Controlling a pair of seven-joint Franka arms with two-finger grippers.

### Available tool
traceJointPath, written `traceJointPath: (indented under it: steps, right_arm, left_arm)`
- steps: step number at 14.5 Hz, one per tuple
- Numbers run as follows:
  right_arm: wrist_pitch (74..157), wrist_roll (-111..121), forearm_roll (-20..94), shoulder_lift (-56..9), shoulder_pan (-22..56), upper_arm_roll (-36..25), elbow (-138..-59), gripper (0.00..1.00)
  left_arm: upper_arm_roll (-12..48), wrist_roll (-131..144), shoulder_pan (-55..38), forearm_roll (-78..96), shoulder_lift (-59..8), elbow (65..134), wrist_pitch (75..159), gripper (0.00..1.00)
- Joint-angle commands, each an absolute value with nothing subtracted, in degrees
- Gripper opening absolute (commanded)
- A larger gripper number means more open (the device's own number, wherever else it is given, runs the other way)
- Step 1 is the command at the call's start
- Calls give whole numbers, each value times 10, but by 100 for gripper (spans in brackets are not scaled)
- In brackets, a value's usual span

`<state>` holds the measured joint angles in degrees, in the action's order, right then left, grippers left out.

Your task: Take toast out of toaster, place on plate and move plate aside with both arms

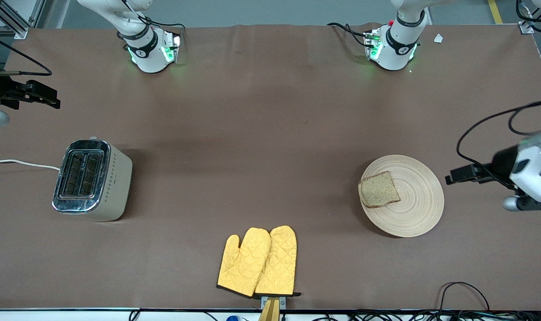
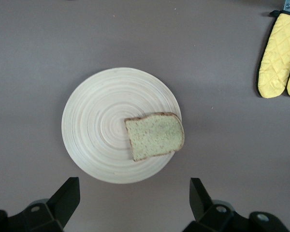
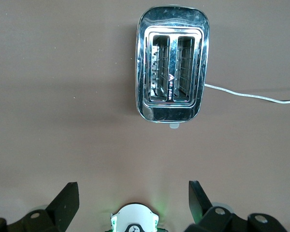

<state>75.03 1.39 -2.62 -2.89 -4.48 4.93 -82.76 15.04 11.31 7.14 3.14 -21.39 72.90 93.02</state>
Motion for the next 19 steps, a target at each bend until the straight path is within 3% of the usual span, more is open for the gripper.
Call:
traceJointPath:
  steps: [1,7,12,19]
  right_arm:
    - [754,15,-28,-12,-43,49,-843,100]
    - [753,17,-22,-12,-45,48,-843,100]
    - [751,17,-22,-12,-47,47,-843,100]
    - [751,17,-22,-13,-47,47,-843,100]
  left_arm:
    - [147,140,57,11,-162,749,898,100]
    - [158,128,48,-52,-96,749,840,100]
    - [73,114,-36,-55,-19,793,828,100]
    - [62,103,-69,-51,-1,816,816,100]
